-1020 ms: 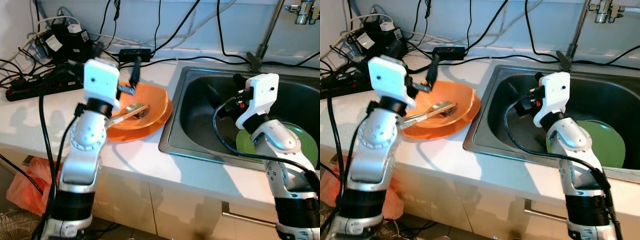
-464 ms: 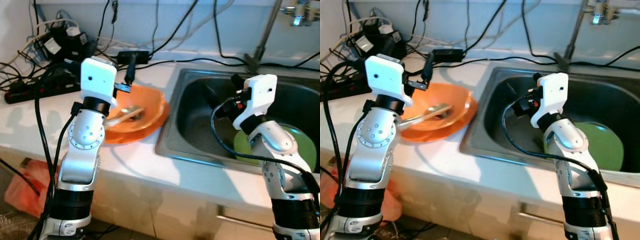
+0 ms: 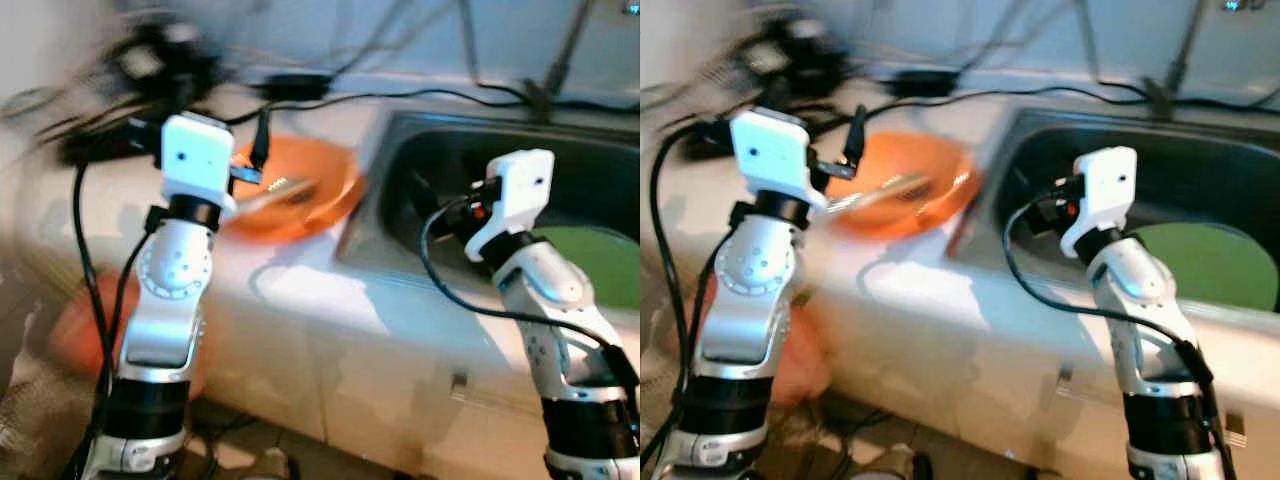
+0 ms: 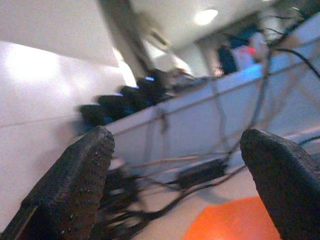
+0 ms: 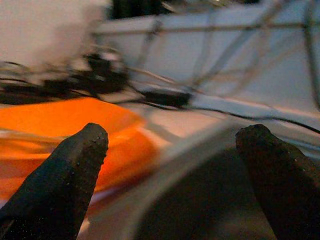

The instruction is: Kitchen organization

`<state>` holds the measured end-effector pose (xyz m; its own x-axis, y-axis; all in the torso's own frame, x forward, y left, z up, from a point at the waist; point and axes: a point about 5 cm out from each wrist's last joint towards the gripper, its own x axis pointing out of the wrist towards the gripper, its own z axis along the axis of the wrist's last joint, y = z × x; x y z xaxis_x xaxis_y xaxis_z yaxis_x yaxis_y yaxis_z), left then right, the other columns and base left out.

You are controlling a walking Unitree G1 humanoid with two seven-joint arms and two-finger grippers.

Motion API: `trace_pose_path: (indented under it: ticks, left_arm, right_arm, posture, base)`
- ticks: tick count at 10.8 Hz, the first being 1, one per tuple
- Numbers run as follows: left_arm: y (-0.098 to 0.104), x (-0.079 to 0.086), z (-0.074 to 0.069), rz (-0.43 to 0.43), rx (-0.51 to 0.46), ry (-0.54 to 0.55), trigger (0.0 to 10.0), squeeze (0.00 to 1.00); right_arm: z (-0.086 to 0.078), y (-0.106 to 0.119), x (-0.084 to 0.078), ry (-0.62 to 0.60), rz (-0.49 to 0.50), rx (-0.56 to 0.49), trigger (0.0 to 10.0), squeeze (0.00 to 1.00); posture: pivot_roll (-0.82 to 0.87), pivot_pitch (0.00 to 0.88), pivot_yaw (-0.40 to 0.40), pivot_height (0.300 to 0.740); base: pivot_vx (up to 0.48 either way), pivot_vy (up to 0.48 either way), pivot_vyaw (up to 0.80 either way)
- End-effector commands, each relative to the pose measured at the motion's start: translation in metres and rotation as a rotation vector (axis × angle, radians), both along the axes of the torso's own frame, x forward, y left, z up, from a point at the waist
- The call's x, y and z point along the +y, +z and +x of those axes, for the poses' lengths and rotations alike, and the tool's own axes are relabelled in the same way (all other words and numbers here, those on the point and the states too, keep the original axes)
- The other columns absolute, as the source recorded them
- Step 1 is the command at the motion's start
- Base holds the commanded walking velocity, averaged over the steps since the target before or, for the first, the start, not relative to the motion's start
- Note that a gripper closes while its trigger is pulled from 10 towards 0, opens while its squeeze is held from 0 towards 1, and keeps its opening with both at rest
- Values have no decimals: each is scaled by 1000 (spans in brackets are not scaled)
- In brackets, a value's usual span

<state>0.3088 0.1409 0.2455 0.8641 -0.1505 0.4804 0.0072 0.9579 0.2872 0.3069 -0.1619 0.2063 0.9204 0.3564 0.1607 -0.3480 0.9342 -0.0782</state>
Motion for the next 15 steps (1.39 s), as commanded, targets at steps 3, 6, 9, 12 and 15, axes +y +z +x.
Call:
trace_pose_path:
  ticks: [3,6,9,12,15]
  left_arm:
    - [-2,3,-1,9,2,21,10000,0]
    - [-2,13,1,-55,42,23,10000,0]
    - [-4,10,-1,-47,39,13,10000,0]
    - [-4,15,0,-84,58,35,10000,0]
    - [-5,18,3,-72,81,51,10000,0]
  right_arm:
    - [-1,1,1,2,-9,2,10000,0]
    - [-1,0,3,5,-4,5,10000,0]
    - [-2,0,5,6,0,6,10000,0]
    - [-4,-2,5,2,3,10,10000,0]
    - [-3,-1,6,1,5,7,10000,0]
  posture:
    - [84,0,72,740]
    - [84,0,66,740]
    - [82,2,69,740]
    - [82,6,74,740]
    - [83,5,77,740]
  base:
    - [-96,0,0]
    - [0,0,0]
    - [0,0,0]
    - [0,276,0]
    - [92,151,0]
